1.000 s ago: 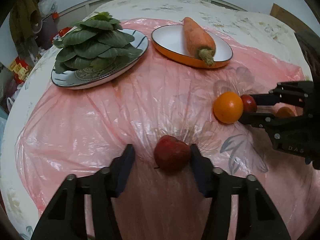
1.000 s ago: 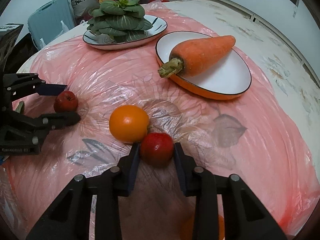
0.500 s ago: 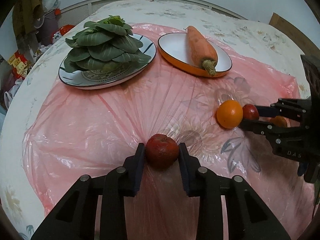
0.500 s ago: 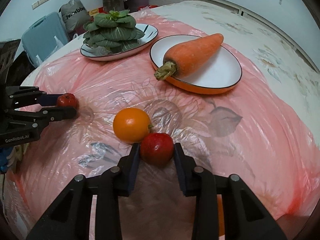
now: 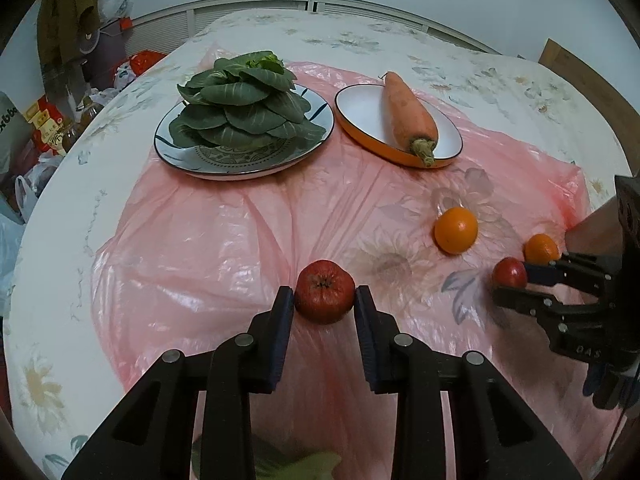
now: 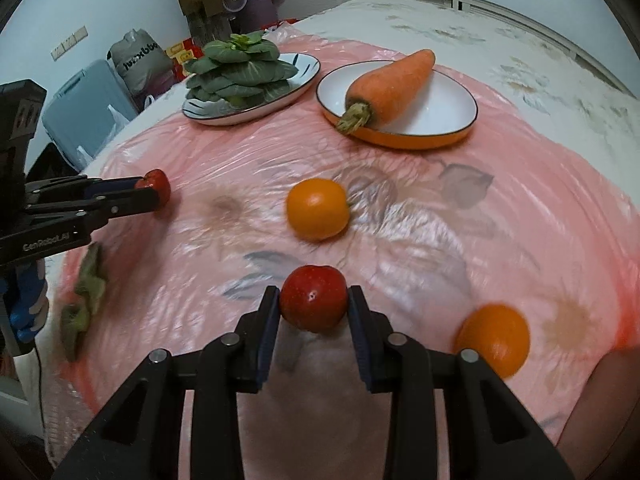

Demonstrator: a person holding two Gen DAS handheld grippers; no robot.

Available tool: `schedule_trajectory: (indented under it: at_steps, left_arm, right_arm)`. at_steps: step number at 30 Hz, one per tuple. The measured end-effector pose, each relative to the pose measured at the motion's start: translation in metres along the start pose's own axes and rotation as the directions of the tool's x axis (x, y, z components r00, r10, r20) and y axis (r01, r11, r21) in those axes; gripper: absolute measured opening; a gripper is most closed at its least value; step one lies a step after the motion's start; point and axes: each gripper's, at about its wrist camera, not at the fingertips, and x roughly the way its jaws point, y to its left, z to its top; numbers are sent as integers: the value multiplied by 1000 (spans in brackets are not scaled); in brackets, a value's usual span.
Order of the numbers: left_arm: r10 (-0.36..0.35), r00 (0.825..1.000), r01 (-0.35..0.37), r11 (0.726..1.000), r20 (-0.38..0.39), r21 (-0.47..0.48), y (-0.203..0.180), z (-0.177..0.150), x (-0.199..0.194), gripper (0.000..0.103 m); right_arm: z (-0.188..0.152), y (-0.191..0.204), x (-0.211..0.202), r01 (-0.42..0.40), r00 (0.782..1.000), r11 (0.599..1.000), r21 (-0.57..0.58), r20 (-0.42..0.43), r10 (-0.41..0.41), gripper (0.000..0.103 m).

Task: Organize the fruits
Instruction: 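Carry the red apple and small red fruit in both tools over the green box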

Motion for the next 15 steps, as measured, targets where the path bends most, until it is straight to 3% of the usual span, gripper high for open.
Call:
schedule_trajectory:
  at_steps: [15]
  left_arm:
    - [18, 1000, -18, 999, -1, 29, -13, -16, -25, 23]
  right_arm:
    - [-63, 15, -39, -46, 999, 988, 150, 10, 45, 45]
